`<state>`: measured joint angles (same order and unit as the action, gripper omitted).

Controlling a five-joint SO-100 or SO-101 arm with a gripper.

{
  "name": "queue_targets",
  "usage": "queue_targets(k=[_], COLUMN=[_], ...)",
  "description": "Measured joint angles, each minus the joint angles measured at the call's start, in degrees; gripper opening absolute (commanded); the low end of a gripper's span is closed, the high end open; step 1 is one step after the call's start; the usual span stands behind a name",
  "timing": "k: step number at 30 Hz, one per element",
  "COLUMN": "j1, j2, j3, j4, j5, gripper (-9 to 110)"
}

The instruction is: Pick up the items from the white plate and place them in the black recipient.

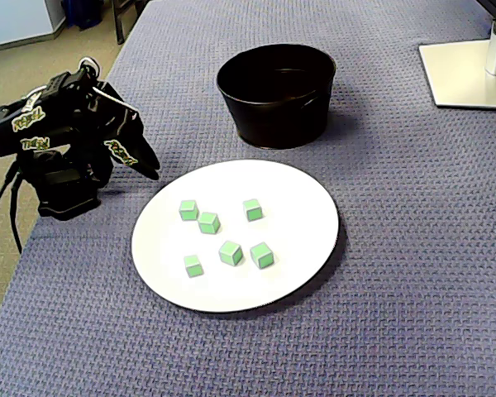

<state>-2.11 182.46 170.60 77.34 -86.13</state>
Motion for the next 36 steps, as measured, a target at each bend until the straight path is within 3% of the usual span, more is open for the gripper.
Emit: queue_targets(k=[7,18,30,36], j1=[-3.3,-2.5,12.1,19.1], j2=[0.1,-1.0,-31.2,-47.7], j3=[0.4,-0.3,-34.2,-40.8], j4=[0.6,-0.4,8.2,0.2], j5=[10.4,12.3,7.6,-0.6], gripper=[17,21,21,21])
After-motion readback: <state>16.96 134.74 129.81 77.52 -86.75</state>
